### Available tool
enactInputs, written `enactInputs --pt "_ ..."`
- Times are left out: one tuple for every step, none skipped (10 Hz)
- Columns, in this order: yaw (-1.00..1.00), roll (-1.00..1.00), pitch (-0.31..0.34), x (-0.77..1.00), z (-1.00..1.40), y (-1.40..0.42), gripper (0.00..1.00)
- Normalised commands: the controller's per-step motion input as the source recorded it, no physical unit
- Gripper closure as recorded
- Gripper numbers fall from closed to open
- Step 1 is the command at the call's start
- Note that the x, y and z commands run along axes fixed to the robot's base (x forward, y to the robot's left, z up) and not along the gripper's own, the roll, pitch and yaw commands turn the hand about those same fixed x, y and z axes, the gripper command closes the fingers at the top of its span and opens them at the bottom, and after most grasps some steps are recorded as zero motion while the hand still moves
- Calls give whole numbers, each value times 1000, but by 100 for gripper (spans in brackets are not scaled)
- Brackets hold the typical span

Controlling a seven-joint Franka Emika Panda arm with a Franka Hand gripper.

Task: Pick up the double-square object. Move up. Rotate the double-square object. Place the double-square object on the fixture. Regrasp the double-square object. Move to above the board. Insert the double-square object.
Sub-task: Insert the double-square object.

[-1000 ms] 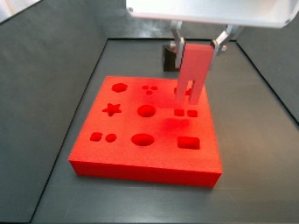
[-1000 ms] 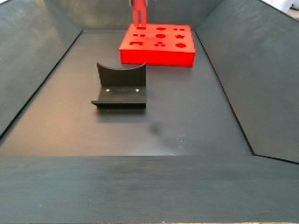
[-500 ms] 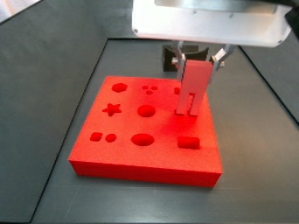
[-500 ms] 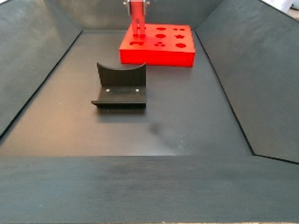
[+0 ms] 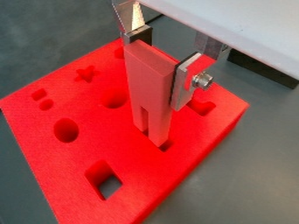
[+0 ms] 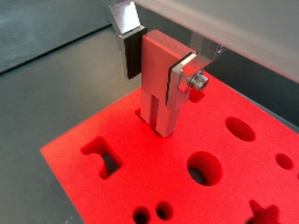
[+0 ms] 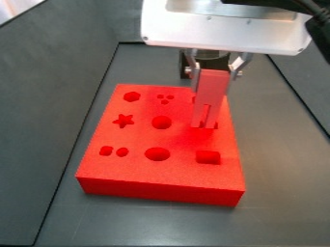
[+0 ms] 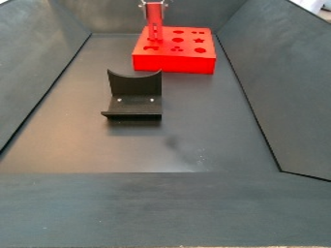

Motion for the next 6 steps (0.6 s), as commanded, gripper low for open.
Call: enactInputs --pt "-37 0 0 500 -426 0 100" --pt "-34 0 0 380 -423 0 100" --pt "0 27 0 203 -503 0 100" --pt "0 53 0 111 -543 0 100" --pt "0 73 0 0 -571 0 100" --pt "0 -4 0 0 0 0 100"
